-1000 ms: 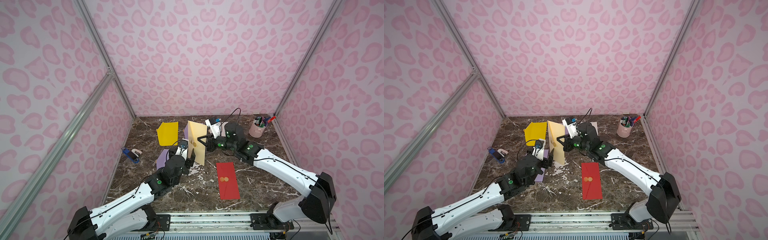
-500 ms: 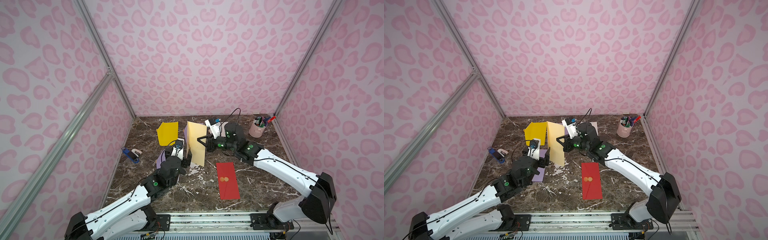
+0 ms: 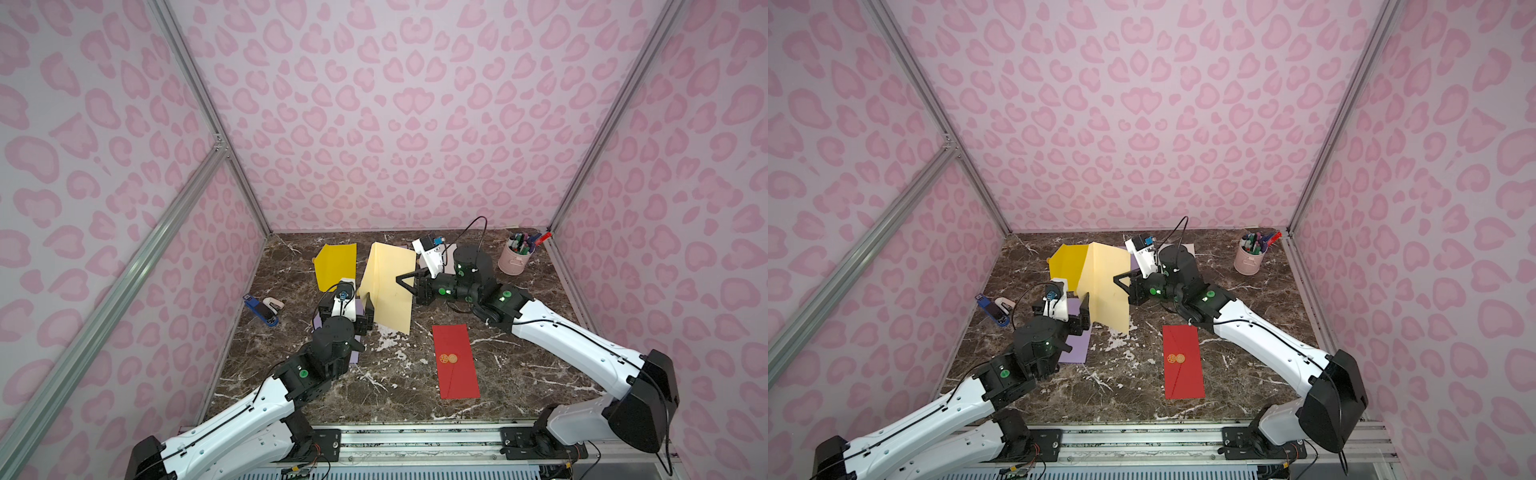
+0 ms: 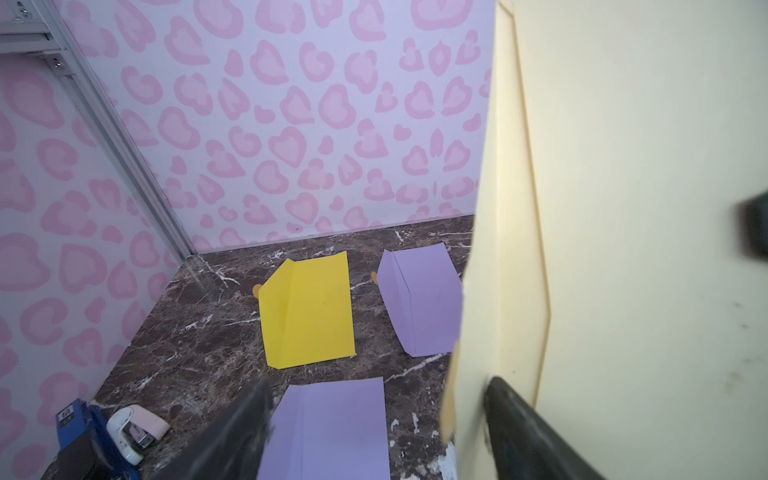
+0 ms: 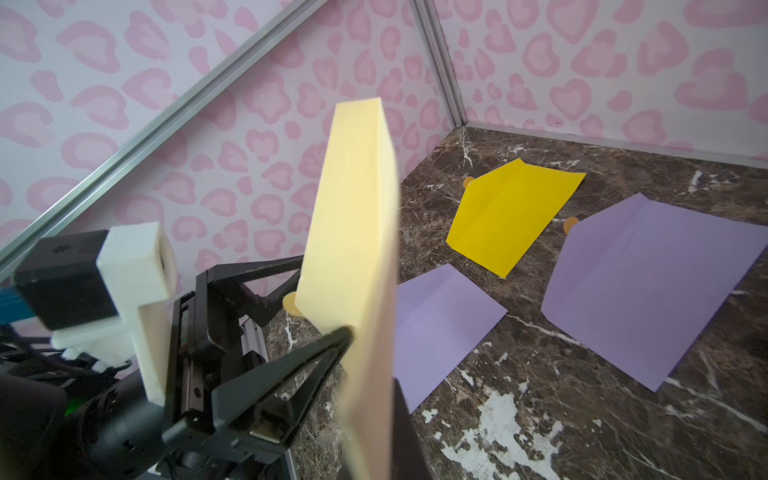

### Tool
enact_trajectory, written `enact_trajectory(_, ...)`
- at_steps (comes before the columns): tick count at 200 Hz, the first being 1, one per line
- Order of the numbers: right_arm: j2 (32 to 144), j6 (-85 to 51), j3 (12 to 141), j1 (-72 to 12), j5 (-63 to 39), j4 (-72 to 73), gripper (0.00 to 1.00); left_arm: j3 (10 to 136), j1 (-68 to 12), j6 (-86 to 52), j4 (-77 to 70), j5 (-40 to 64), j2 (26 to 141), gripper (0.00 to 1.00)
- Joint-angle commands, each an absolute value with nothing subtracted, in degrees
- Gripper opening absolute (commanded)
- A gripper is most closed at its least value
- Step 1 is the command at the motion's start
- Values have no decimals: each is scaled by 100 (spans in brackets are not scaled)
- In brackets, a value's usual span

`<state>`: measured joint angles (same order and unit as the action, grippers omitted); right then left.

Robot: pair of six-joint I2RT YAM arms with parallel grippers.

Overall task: Open the envelope
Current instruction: Open the envelope flap on the envelope.

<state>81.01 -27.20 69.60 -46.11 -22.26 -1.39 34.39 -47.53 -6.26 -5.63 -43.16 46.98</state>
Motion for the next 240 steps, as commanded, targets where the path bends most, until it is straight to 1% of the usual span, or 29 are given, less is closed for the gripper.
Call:
enact_trajectory(1,8036,-2672,6933,-4622,-2439,-59,0,3415,-4725,-729,-507,-4631,4620,83)
enact_trajectory(23,7998,-2646,6923,-4618,-2490,-84,0,3371,-4720,-761,-475,-4786,4511,83)
enact_trajectory(42,7980,-2663,6896,-4620,-2726,-6,0,3339,-4711,-764,-479,-4854,4445,84)
enact_trajectory(99,8014,-2914,6765,-4629,-4039,605,0,3348,-4651,-766,-439,-5001,4474,85)
enact_trajectory(137,8009,-3008,6676,-4649,-4653,965,0,3306,-4621,-763,-437,-5089,4465,85)
enact_trajectory(190,7954,-3042,6654,-4614,-4817,1039,0,3217,-4564,-789,-490,-5057,4386,87)
enact_trajectory(212,7937,-3043,6642,-4546,-4777,978,0,3120,-4523,-764,-653,-4714,4299,89)
enact_trajectory(240,7871,-3026,6611,-4317,-4673,808,0,2772,-4431,-605,-1176,-3545,3851,91)
